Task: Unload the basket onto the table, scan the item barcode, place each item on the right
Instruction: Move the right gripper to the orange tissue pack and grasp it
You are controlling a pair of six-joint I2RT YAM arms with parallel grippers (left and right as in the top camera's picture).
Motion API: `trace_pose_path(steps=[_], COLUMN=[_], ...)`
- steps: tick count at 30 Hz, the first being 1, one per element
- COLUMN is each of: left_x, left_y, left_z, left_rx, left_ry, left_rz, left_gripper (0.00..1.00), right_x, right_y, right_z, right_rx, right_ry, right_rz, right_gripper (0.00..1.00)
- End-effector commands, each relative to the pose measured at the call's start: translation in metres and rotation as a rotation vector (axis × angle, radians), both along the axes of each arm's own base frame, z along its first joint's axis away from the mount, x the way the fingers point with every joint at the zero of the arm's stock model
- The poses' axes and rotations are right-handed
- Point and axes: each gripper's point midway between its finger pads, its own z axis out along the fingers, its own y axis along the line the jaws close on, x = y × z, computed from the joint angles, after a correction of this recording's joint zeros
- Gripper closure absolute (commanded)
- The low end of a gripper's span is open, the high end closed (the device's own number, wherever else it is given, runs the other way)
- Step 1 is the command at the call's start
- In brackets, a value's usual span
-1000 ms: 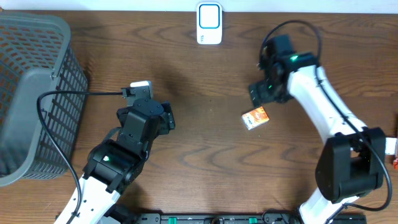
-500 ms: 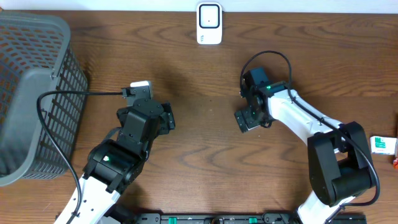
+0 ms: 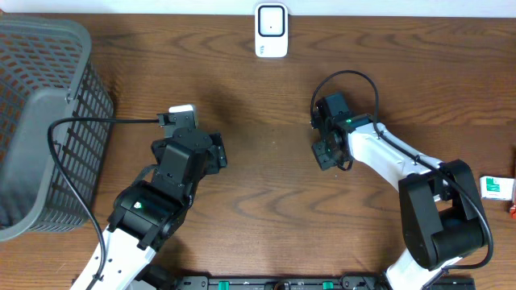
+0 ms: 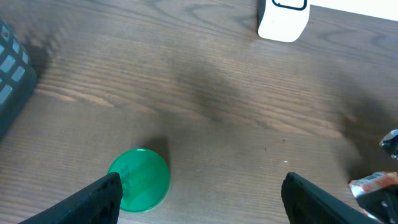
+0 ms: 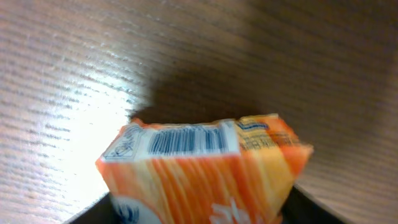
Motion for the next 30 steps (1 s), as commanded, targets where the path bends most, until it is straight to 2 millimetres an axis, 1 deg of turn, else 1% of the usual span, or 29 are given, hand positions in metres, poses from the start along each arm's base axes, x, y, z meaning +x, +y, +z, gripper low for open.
trace_pose_path(steps=[1,7,8,11,13,16,19,22,24,27,30], left_x=[0.001,0.001,0.001,0.001,0.001,0.001,0.001,0.001,0.001,0.001,0.001], left_y=[0.004,0.004,0.004,0.004,0.004,0.004,0.004,0.004,0.004,0.004,0.004], left_z=[-0.001,-0.001,-0.001,-0.001,-0.001,-0.001,-0.001,-0.001,-0.001,-0.001,-0.001], left_rx=[0.023,0.023,0.023,0.023,0.023,0.023,0.023,0.023,0.023,0.023,0.023], left_ry=[-0.002,-0.002,-0.002,-0.002,-0.002,-0.002,-0.002,-0.002,-0.002,-0.002,-0.002], left_rz=[0.004,0.004,0.004,0.004,0.004,0.004,0.004,0.004,0.004,0.004,0.004], left_gripper=[0.17,0.17,0.17,0.17,0.17,0.17,0.17,0.17,0.17,0.17,0.17], right_x=[-0.006,-0.006,-0.006,-0.006,-0.006,-0.006,-0.006,-0.006,-0.006,-0.006,-0.006], right_y=[-0.007,-0.003,-0.003,-0.004,-0.004,-0.004,-0.004,-0.004,-0.004,-0.003,0.005], right_z=[-0.003,-0.004,-0.004,-0.003,-0.004,-0.004,-0.004,-0.004,-0.004,-0.004,-0.001], right_rx=[-0.021,0.002,0.002,-0.002,-0.002,-0.003,-0.003,-0.002,-0.002,0.002,0.046], right_ry=[0.01,0.016,0.015,0.013,0.013,0.014,0.015,0.015,0.016,0.017,0.024], right_rz=[-0.009,-0.015,-0.016,-0.017,-0.014,-0.014,-0.014,-0.014,-0.014,-0.014,-0.007], right_gripper=[0.55,0.52,0.48,0.24,0.21,0.22,0.3,0.34,0.41,0.42,0.41])
